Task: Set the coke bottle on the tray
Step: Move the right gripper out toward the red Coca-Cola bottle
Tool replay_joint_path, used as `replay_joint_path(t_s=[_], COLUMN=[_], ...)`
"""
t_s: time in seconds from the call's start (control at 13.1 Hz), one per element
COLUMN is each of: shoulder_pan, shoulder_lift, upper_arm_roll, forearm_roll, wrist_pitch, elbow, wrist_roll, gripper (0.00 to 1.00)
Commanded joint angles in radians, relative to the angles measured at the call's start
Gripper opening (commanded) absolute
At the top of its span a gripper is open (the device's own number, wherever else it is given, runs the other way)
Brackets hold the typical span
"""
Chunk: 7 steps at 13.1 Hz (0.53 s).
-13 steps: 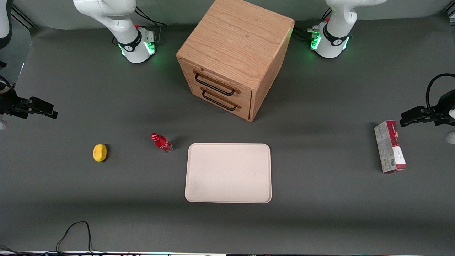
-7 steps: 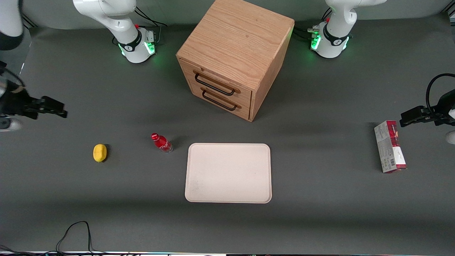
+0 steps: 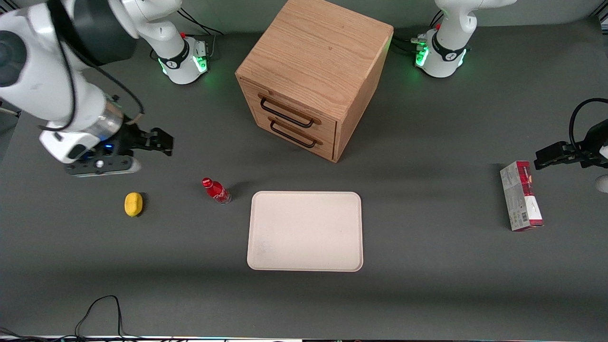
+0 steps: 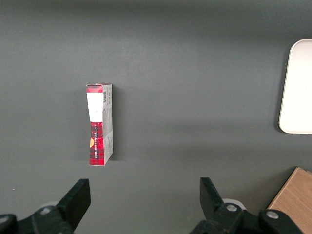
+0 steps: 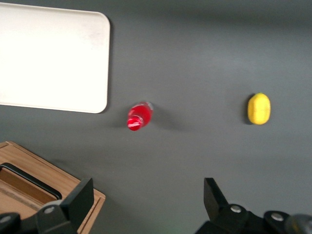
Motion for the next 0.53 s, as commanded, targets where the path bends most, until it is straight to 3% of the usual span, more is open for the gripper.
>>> replay_joint_path(t_s=[0.0, 0.15, 0.46], shoulder_pan=[0.030, 0.030, 0.045], shoulder_lift=[0.005, 0.016, 0.015], upper_arm_roll=[-0.012, -0.012, -0.012], forearm_roll=[0.034, 0.053, 0.052], wrist_pitch=[0.026, 0.064, 0.291], elbow=[-0.001, -0.031, -0.233], wrist_roll=[0.022, 0.020, 0.015], gripper=[1.00, 1.00, 1.00])
